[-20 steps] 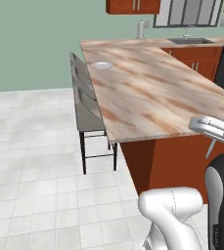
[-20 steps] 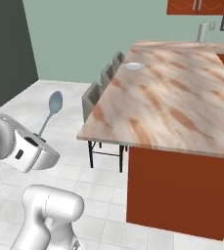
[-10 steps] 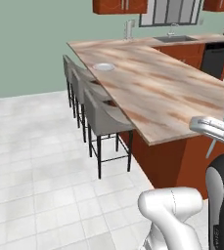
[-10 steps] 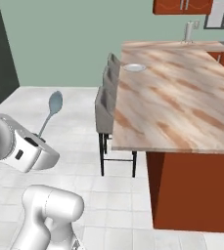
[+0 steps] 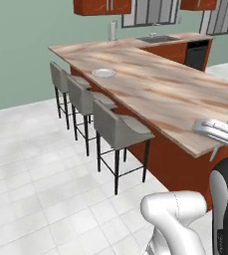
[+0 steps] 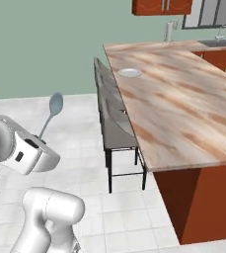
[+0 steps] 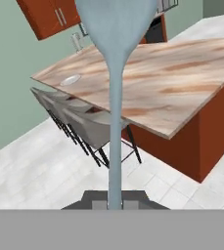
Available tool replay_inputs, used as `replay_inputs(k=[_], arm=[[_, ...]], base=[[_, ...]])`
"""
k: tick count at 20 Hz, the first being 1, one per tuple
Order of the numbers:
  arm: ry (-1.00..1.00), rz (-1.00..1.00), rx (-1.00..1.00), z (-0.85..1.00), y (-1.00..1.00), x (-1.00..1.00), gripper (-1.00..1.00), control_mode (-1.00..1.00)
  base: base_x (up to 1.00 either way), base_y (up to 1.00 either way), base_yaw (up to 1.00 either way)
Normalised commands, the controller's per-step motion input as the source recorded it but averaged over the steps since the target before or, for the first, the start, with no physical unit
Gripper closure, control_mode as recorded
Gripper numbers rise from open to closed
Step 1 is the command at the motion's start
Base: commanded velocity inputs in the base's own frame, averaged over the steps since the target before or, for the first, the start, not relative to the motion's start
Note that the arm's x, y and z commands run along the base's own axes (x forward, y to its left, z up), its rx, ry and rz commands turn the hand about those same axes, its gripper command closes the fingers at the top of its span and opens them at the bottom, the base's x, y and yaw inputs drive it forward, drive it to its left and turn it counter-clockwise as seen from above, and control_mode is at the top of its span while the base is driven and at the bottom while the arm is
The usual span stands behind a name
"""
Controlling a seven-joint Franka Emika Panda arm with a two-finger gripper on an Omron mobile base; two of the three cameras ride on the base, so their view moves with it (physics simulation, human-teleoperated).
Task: Take the fork and place it on the left side of the plate. Then take the spoon and place it on the right side of the plate. Make sure they're directly next to the plate.
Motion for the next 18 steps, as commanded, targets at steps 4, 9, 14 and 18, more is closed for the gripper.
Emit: replay_inputs(k=[4, 9, 14, 18], arm=[[0.0, 0.0, 0.0, 0.0, 0.0, 0.0, 1.0, 1.0], [0.0, 0.0, 0.0, 0.0, 0.0, 0.0, 1.0, 1.0], [0.0, 0.0, 0.0, 0.0, 0.0, 0.0, 1.0, 1.0], [0.0, 0.0, 0.0, 0.0, 0.0, 0.0, 1.0, 1.0]], base=[[0.68, 0.97, -0.37], [0.75, 0.95, -0.37], [0.79, 0.91, -0.38], [0.79, 0.91, -0.38]])
